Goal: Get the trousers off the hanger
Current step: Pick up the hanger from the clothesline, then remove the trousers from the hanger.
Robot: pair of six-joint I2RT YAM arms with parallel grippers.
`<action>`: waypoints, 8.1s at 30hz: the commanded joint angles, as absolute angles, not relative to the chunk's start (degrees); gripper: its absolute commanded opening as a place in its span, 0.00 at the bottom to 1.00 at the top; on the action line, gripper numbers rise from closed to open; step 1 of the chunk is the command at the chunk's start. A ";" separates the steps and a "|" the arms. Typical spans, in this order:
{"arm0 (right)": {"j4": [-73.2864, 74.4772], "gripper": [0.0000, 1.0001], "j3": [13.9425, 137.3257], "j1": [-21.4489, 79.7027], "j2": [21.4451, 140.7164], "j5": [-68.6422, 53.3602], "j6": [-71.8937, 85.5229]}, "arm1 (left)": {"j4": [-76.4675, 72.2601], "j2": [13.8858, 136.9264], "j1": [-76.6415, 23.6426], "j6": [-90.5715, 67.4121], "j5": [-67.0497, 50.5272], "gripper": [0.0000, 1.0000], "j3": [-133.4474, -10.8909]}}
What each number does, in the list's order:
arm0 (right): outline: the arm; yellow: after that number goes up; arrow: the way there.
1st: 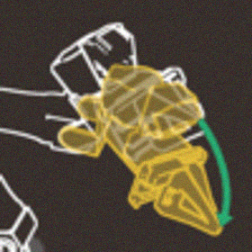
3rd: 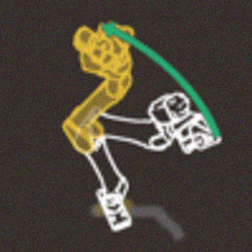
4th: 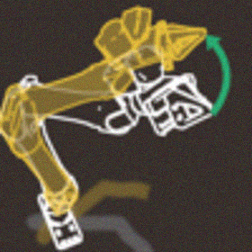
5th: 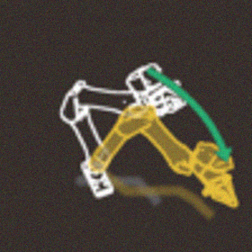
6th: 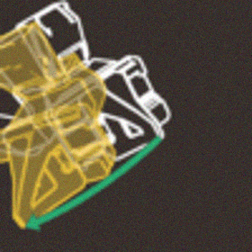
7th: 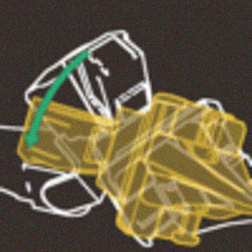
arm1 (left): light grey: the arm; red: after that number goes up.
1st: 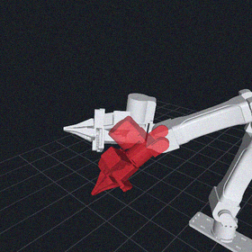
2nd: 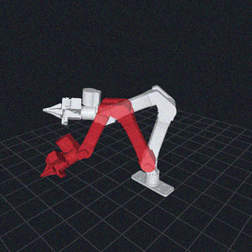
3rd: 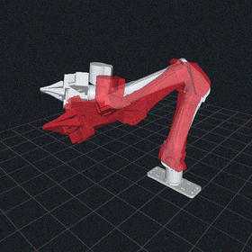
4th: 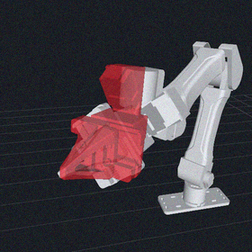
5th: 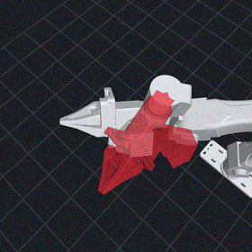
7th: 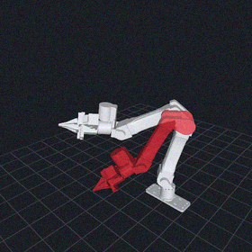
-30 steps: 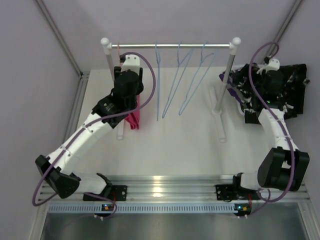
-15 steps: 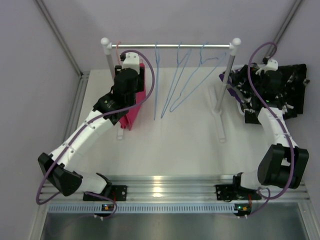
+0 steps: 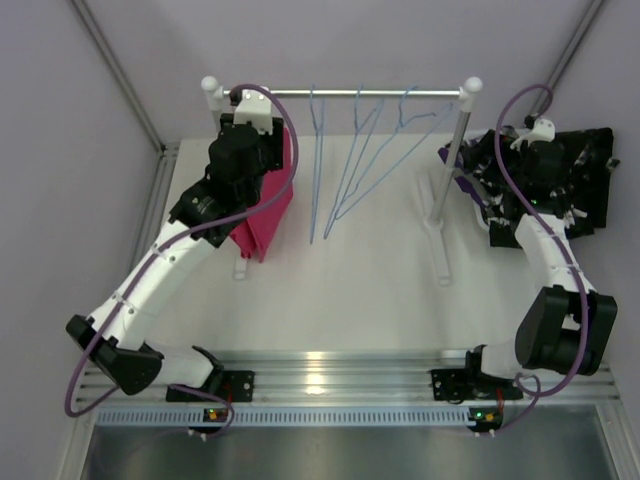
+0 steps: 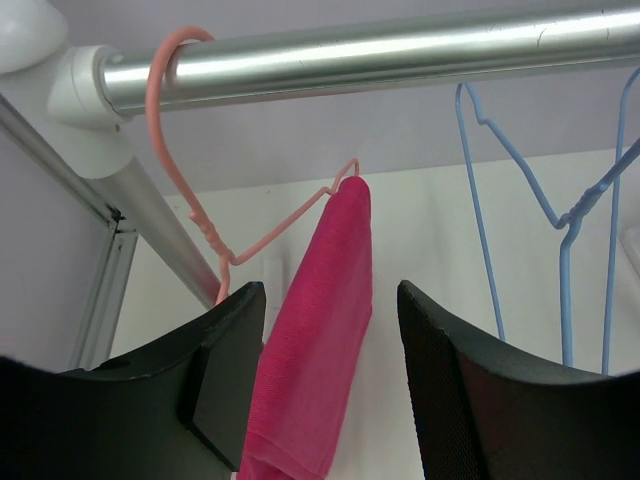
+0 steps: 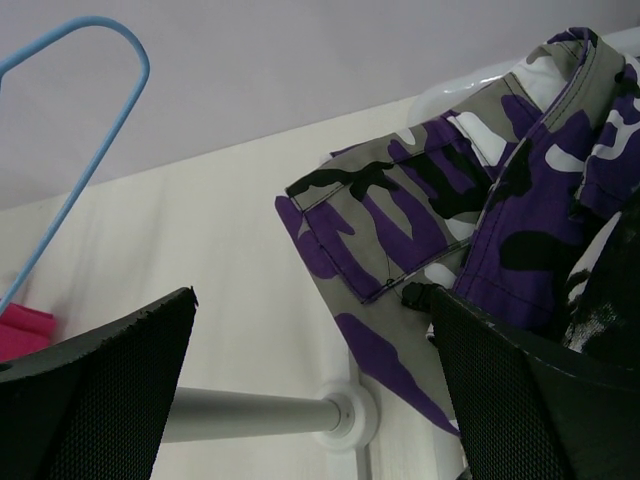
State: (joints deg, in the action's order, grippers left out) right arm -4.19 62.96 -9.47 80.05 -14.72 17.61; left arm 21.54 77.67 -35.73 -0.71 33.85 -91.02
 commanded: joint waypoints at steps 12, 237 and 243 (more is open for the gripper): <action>-6.86 0.99 63.28 -8.35 80.51 -15.38 16.70 | 18.11 75.85 -35.33 6.94 40.34 0.60 -88.16; 7.03 0.80 92.81 66.89 92.28 15.29 0.53 | 18.46 70.84 -52.03 12.57 55.63 0.00 -101.08; 6.94 0.76 91.94 64.08 92.55 14.50 3.16 | 17.49 70.31 -52.03 13.71 56.07 0.00 -99.76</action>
State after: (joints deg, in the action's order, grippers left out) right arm 8.91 90.28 66.41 90.76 12.86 0.97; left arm 26.61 73.17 -50.72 12.69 57.10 -99.46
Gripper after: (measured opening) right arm 0.766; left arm 0.063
